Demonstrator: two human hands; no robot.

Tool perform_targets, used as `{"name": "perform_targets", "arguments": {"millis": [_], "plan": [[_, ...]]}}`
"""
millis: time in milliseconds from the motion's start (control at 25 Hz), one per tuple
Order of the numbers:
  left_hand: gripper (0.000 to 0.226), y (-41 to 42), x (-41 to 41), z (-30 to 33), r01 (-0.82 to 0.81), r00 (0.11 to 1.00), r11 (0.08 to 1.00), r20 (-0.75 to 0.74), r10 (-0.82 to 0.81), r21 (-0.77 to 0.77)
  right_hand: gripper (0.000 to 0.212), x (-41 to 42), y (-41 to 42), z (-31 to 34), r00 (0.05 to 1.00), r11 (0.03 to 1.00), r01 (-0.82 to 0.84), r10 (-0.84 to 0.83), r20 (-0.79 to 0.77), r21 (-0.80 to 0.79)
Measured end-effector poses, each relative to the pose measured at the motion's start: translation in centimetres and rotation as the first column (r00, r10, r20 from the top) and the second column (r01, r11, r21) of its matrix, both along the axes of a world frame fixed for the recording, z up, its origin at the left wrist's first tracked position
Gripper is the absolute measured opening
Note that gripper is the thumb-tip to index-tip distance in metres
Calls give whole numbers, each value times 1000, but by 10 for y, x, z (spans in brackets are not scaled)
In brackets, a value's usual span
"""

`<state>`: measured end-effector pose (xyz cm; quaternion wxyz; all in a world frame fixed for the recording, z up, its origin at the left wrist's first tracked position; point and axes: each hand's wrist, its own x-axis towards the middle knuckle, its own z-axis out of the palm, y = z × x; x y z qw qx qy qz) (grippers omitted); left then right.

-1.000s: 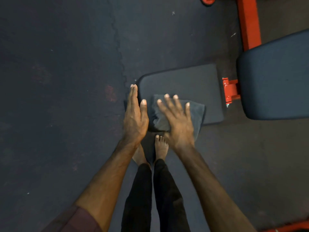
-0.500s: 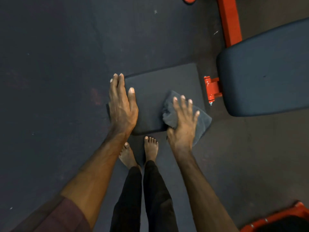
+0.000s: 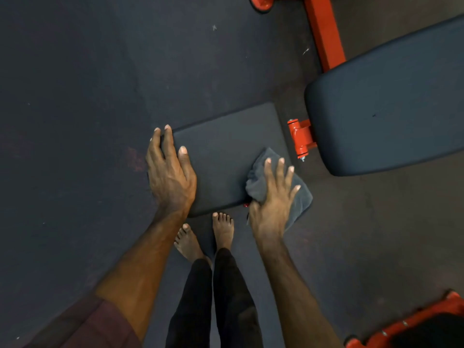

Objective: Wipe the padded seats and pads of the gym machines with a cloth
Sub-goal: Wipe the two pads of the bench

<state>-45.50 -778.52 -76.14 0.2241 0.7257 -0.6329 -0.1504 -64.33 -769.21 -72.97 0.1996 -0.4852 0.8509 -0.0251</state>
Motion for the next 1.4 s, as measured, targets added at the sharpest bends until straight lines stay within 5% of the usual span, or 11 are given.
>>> {"name": "perform_targets", "arguments": {"millis": [240, 320, 400, 520, 720, 960, 1120, 1240, 1400], "plan": [[50, -1, -2, 1, 2, 1000, 1000, 21, -1, -22, 112, 11, -42, -7, 934, 930, -356, 358, 14, -89], [50, -2, -2, 1, 7, 1000, 1000, 14, -6, -19, 114, -24, -53, -6, 973, 972, -230, 229, -22, -53], [50, -1, -1, 3, 1, 1000, 1000, 18, -1, -21, 106, -45, -37, -5, 994, 990, 71, -60, 94, -121], [49, -3, -2, 4, -11, 1000, 1000, 13, 11, -13, 89, -40, -3, -3, 904, 906, 366, -290, 316, -214], [49, -2, -1, 3, -10, 1000, 1000, -6, 10, 10, 45, -64, -22, -10, 834, 866, 467, -364, 415, -178], [52, -1, -1, 2, -23, 1000, 999, -8, 24, 41, 26, -76, -146, 9, 917, 943, 159, -32, 397, -292], [53, -2, -1, -1, -25, 999, 999, -37, 26, 41, 24, -73, -214, 20, 943, 1000, 1, -4, 334, 9], [52, -2, -2, -2, -42, 998, 999, -38, 43, 16, 31, -66, -249, 35, 942, 934, -237, 155, 296, 267], [53, 0, -2, -3, -65, 997, 998, -40, 66, 22, 25, -13, -252, 47, 815, 769, -571, 491, 307, 287]]}}
